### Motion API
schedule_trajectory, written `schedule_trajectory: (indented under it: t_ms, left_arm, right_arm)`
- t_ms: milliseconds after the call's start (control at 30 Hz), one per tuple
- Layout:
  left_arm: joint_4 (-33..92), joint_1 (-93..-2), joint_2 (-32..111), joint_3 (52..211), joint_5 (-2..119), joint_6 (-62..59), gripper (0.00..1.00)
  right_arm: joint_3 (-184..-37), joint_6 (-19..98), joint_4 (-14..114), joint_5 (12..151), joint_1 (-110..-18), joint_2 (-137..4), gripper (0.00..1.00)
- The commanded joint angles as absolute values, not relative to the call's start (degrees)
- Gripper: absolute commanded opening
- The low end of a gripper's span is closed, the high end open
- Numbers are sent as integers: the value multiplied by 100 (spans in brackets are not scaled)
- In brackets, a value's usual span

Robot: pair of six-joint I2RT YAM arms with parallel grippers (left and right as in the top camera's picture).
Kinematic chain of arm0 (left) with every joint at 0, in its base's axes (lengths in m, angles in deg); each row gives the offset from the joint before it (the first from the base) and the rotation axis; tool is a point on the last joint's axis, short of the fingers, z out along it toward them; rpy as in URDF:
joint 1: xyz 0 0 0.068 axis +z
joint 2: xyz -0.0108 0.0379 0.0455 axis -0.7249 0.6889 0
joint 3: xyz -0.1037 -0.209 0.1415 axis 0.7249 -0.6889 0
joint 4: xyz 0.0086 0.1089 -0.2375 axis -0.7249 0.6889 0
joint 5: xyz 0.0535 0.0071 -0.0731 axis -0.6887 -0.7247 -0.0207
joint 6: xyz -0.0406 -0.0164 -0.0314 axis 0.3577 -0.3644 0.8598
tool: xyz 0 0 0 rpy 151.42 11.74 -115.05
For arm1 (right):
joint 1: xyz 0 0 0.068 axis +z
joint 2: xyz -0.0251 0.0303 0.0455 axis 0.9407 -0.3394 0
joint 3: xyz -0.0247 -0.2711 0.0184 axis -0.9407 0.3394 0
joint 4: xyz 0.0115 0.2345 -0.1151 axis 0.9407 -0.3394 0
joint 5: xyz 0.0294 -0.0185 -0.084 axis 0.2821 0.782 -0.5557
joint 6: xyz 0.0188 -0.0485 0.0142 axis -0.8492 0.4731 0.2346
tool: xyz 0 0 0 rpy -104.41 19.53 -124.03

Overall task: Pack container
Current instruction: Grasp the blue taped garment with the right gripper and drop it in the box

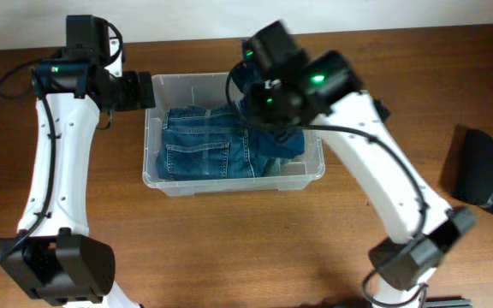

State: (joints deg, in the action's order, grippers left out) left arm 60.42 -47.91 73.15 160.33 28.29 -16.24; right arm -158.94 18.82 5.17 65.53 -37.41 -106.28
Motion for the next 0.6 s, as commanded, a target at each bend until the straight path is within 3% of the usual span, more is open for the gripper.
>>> schedule_trajectory:
  t_ms: [0,367,567]
  left_arm:
    - [6070,-4778,7357,16026,2792,-1714,99]
    - [6073,-4778,7357,16026,2790,-1714,99]
    - [6068,-4778,7357,16026,2790,-1714,99]
  right_arm:
    - [-16008,1095,556,5286,-3562,-10916,4]
    - [-15997,1121,206,4702,-3610,-11810,4]
    - [-15990,1762,213,4813,-3774,-11896,6]
